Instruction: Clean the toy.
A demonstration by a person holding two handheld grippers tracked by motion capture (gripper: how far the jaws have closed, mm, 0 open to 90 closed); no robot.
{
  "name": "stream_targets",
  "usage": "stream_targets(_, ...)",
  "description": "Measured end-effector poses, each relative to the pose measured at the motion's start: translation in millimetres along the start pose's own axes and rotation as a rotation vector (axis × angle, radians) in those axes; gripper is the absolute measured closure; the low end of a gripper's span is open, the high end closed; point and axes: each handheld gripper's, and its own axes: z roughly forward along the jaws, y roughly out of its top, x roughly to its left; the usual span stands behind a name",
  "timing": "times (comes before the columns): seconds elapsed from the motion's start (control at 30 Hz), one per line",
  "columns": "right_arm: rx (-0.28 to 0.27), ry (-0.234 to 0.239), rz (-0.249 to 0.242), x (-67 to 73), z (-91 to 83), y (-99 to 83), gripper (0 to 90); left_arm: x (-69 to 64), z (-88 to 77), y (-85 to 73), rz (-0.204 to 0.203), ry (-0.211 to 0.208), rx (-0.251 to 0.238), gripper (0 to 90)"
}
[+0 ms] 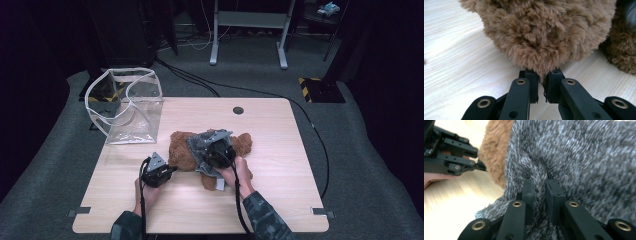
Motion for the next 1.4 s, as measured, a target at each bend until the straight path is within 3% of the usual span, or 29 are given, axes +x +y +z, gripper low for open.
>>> stream_targets(0.3, 0.098, 0.055, -0.012, 16.6, 10.0, -18.5, 79.8, 0.1, -0.6, -0.2, -0.004, 0.001, -0.003, 83.3)
stream_targets(0.4, 0.128, 0.071, -0.041, 20.4, 9.5, -22.9, 79.8, 0.1, -0.6, -0.2, -0.003, 0.0, -0.003, 83.2)
stream_targets(0.47, 0.113, 0.069, -0.051, 22.3, 5.8, -20.6, 79.7, 0.2, -0.7, -0.3, -0.005, -0.001, -0.006, 83.2)
stream_targets(0.63, 0.018, 0.074, -0.1, 34.4, 1.6, -4.9, 79.3, 0.7, -1.6, -0.2, -0.003, -0.008, 0.0, 83.2)
stream_targets(0.77, 0.01, 0.066, -0.071, 38.9, 19.9, 1.6, 79.4, 1.1, -2.0, -0.3, -0.009, -0.01, -0.002, 83.2)
stream_targets(0.87, 0.034, 0.087, -0.038, 35.8, 32.7, -2.6, 79.7, 1.2, -1.5, -0.7, -0.014, -0.002, -0.012, 83.2)
stream_targets(1.07, 0.121, 0.116, -0.039, 35.4, 37.6, -11.5, 79.6, 1.3, -2.0, -0.5, -0.011, -0.009, -0.006, 83.2)
stream_targets(1.13, 0.105, 0.14, -0.025, 33.0, 32.2, -13.5, 79.6, 1.0, -1.8, -0.7, -0.015, -0.008, -0.011, 83.2)
stream_targets(1.23, 0.044, 0.136, -0.016, 27.5, 15.9, -13.6, 79.5, 1.4, -2.1, -0.4, -0.011, -0.01, -0.006, 83.2)
stream_targets(1.37, -0.058, 0.065, 0.004, 16.2, -5.5, -13.6, 79.1, 1.2, -1.8, -0.5, -0.011, -0.008, -0.008, 83.2)
stream_targets(1.4, -0.071, 0.051, 0.04, 13.4, -9.1, -14.0, 79.1, 1.1, -1.8, -0.5, -0.011, -0.007, -0.007, 83.2)
